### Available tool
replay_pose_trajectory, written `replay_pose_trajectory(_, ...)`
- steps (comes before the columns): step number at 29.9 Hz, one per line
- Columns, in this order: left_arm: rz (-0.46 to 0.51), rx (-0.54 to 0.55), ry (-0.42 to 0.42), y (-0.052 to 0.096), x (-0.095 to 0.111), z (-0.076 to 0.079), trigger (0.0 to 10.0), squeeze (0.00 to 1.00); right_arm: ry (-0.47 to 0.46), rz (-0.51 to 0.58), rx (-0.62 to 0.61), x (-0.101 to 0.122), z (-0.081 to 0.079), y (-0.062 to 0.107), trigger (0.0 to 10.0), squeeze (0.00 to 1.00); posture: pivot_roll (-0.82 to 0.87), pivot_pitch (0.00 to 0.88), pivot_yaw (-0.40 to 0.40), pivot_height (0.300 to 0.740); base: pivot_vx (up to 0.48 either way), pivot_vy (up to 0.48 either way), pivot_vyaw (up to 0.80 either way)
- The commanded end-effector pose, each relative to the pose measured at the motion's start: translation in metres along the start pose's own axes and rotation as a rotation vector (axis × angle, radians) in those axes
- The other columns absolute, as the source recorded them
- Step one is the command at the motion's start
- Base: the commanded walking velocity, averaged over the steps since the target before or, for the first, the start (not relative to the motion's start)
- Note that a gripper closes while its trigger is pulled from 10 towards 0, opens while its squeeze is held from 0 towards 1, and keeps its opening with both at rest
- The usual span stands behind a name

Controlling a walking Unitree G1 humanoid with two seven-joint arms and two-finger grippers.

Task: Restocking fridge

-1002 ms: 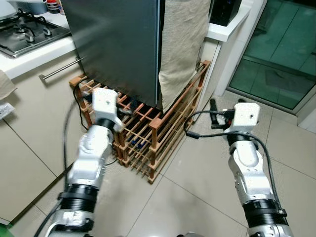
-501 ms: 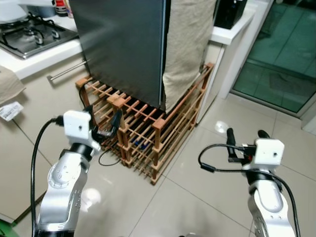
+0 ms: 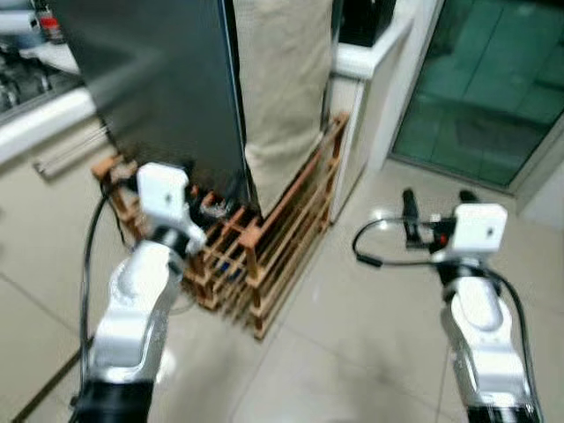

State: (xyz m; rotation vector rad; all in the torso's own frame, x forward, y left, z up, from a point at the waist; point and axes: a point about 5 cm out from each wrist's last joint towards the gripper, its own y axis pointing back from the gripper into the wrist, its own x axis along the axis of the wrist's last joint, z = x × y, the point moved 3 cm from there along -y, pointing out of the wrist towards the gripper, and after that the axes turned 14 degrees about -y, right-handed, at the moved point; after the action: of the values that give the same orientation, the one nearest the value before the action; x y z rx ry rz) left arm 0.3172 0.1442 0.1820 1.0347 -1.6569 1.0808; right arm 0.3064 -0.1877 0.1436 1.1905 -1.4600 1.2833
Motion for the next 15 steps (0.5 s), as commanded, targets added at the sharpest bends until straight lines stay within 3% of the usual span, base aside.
replay_pose_trajectory(1, -0.031, 0.051, -0.004, -0.001, -0.006, -0.009, 10.0, 0.00, 0.007, 0.000, 0.034, 0.001, -0.009, -0.003, 10.0, 0.06, -0.08, 0.001, 0.014, 0.740, 0.379, 0.000, 0.00)
replay_pose_trajectory(8, -0.075, 0.151, 0.041, -0.010, -0.010, -0.024, 10.0, 0.00, -0.002, -0.006, 0.048, 0.001, -0.013, -0.002, 10.0, 0.06, -0.09, 0.006, 0.011, 0.740, 0.000, 0.000, 0.00)
replay_pose_trajectory(13, -0.049, 0.132, 0.062, -0.021, -0.002, -0.023, 10.0, 0.00, -0.007, -0.018, 0.048, -0.003, -0.014, -0.001, 10.0, 0.06, -0.08, 0.008, 0.014, 0.740, 0.000, 0.000, 0.00)
replay_pose_trajectory(15, -0.074, 0.062, 0.091, -0.038, -0.001, -0.010, 10.0, 0.00, -0.012, -0.020, 0.047, -0.004, -0.015, -0.001, 10.0, 0.05, -0.09, 0.000, 0.025, 0.740, 0.000, 0.000, 0.00)
